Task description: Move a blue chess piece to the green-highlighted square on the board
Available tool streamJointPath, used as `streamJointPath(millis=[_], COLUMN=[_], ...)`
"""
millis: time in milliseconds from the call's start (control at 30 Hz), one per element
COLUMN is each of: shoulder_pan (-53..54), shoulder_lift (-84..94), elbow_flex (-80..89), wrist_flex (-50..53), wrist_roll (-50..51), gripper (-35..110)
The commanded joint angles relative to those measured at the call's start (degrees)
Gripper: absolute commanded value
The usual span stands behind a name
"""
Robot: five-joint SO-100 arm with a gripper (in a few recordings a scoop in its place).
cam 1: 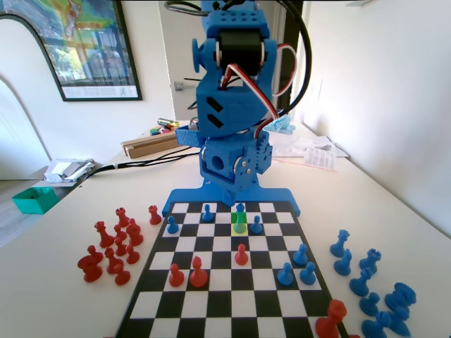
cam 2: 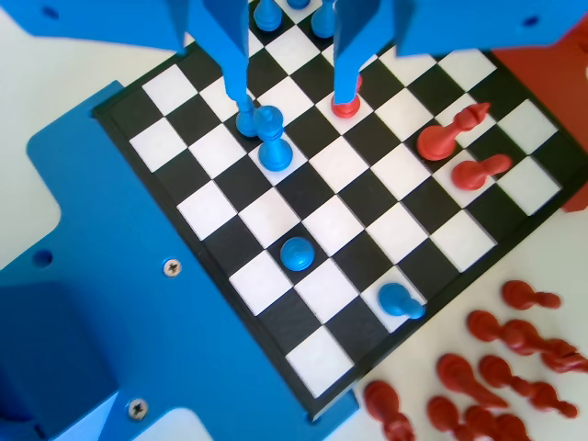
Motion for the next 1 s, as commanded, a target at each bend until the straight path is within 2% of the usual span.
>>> streamJointPath(millis=[0,500,967], shoulder_pan=[0.09,-2.29,-3.16], shoulder_lift=[0.44,-1.67,-2.2], elbow_flex=[0.18,6.24,7.56], wrist_flex=[-0.88,-9.67,-12.3], wrist_roll=[-0.62,1.41,2.2], gripper=[15,15,13])
